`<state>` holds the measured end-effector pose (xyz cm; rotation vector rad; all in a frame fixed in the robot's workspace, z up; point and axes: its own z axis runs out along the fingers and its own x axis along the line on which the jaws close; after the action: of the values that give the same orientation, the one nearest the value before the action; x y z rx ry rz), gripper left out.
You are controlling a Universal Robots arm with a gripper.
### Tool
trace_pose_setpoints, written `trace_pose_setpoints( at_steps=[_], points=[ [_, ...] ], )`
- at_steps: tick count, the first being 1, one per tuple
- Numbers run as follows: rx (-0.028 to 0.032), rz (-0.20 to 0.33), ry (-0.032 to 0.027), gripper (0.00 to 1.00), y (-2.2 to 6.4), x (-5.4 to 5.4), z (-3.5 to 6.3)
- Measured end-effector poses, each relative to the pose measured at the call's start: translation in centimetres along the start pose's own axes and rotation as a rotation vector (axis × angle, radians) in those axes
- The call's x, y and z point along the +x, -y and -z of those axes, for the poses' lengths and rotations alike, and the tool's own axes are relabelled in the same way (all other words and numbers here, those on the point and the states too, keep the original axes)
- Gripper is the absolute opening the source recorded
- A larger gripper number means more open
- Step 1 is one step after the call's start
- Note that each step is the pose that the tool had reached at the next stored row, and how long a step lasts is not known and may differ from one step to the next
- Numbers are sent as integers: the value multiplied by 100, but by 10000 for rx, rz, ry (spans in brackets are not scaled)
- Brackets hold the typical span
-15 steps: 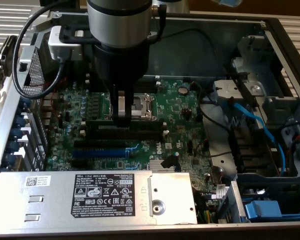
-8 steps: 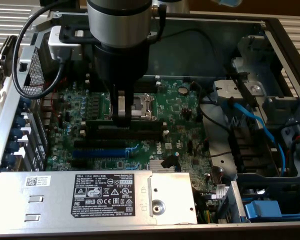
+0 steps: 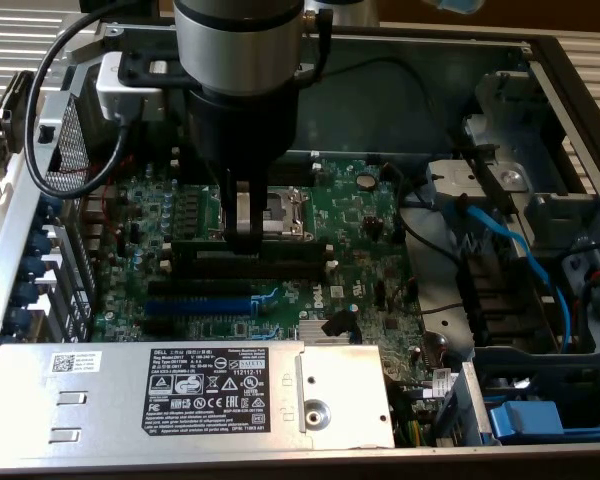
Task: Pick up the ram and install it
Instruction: 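Insert the ram into the slot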
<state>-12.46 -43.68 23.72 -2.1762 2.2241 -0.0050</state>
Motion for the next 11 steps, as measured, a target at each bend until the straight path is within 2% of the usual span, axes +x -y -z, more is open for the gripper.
trace_pose_setpoints(
  at_steps=[11],
  points=[
    [1, 29, 1, 12, -1, 0, -10]
  ],
)
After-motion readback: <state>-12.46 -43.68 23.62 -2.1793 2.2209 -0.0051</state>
